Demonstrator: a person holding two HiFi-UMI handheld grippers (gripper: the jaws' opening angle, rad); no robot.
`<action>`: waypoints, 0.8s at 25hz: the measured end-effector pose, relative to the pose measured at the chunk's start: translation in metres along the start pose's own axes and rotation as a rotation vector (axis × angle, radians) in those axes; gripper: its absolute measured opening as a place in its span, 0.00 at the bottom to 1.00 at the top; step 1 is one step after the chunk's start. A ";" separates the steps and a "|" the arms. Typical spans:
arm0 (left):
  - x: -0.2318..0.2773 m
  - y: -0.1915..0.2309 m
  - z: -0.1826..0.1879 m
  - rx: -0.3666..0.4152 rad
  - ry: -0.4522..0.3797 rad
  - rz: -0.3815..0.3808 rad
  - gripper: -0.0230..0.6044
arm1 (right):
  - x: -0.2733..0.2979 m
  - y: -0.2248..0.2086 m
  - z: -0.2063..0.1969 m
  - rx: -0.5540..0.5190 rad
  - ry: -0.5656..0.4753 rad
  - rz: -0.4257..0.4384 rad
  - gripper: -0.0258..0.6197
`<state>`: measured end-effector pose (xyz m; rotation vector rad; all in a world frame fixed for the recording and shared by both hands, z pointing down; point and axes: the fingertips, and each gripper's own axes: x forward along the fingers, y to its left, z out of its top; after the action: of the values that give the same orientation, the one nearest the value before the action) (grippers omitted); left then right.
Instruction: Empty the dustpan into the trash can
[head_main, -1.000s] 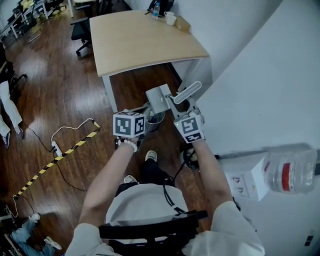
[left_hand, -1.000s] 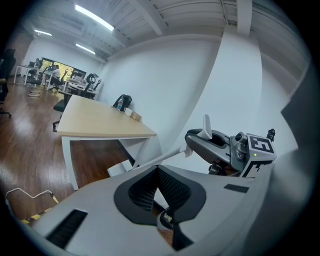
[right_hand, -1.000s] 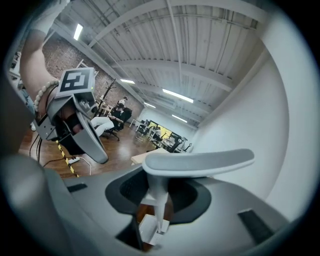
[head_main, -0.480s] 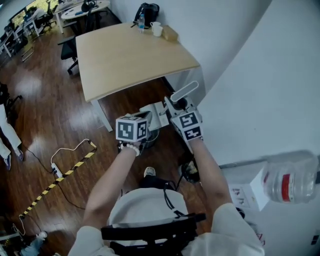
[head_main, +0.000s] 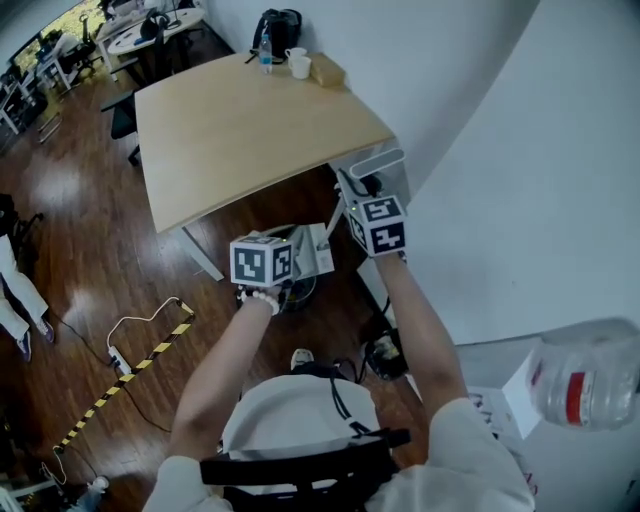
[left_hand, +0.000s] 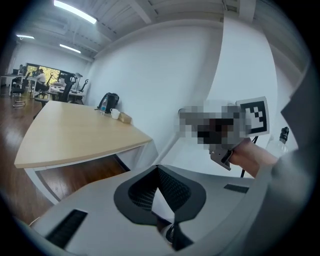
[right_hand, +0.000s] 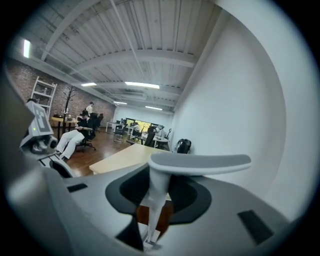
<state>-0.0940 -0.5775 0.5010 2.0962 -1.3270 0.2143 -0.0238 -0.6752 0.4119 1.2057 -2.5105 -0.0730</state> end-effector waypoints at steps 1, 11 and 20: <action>0.005 0.000 0.000 -0.003 0.004 0.004 0.02 | 0.004 -0.011 -0.002 0.022 0.008 -0.021 0.22; 0.020 0.015 -0.007 -0.028 0.026 0.037 0.02 | 0.024 -0.083 -0.009 0.304 0.009 -0.144 0.22; -0.012 0.003 -0.022 -0.016 0.036 -0.026 0.02 | -0.032 -0.055 0.022 0.337 -0.059 -0.150 0.23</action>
<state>-0.0977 -0.5563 0.5145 2.0852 -1.2763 0.2282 0.0277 -0.6879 0.3710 1.5414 -2.5484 0.2920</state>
